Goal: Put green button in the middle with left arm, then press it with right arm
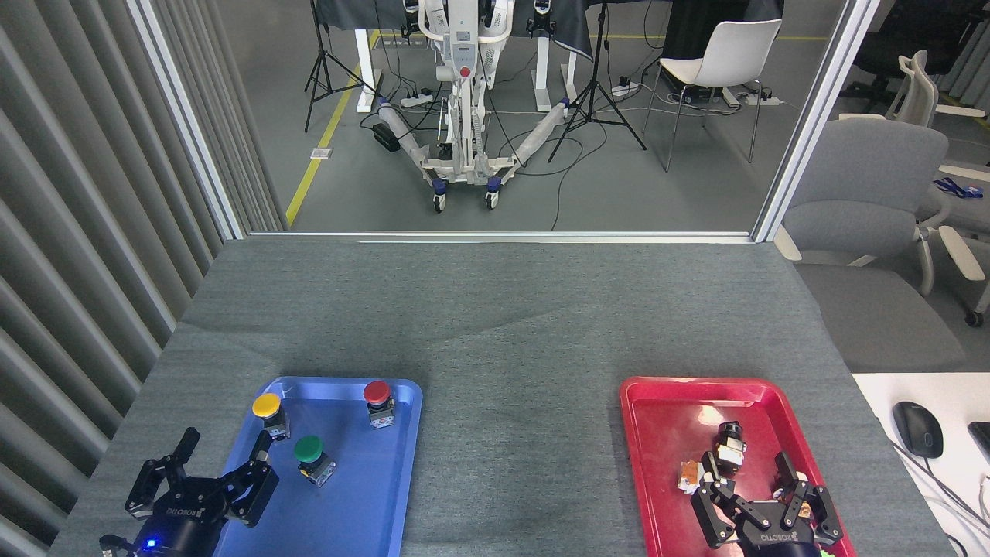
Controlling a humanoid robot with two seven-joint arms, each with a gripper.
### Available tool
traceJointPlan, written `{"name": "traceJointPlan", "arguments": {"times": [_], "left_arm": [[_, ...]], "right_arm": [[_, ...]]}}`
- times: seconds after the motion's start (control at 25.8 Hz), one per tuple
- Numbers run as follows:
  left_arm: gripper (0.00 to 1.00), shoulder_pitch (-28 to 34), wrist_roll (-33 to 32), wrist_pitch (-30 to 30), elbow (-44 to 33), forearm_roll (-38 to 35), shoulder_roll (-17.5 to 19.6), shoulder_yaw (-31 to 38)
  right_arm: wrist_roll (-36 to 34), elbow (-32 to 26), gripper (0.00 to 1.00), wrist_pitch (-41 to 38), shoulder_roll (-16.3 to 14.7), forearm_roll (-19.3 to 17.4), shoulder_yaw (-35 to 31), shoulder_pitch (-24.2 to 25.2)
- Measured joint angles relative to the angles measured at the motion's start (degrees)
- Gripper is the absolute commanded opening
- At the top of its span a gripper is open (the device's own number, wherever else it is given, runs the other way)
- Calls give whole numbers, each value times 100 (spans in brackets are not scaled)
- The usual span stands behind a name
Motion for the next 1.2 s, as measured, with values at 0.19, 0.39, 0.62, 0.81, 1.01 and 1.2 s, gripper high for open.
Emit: {"name": "traceJointPlan", "arguments": {"times": [0.19, 0.39, 0.62, 0.81, 1.01, 1.2], "left_arm": [[99, 0, 42, 2, -8, 8, -5, -1], [99, -12, 42, 9, 4, 30, 26, -1], [99, -94, 72, -36, 189, 43, 22, -5], [99, -105, 82, -101, 256, 37, 31, -5], [99, -110, 110, -255, 277, 15, 40, -12], [99, -134, 144, -597, 360, 7, 26, -10]], "right_arm": [[-102, 0, 100, 187, -122, -73, 226, 76], [-120, -36, 100, 387, -137, -139, 498, 101], [-85, -48, 100, 421, -129, -155, 545, 102], [-69, -66, 100, 424, -157, -182, 551, 107], [-64, -86, 100, 424, -182, -296, 457, 33], [-64, -86, 100, 363, -215, -329, 284, 10]]}}
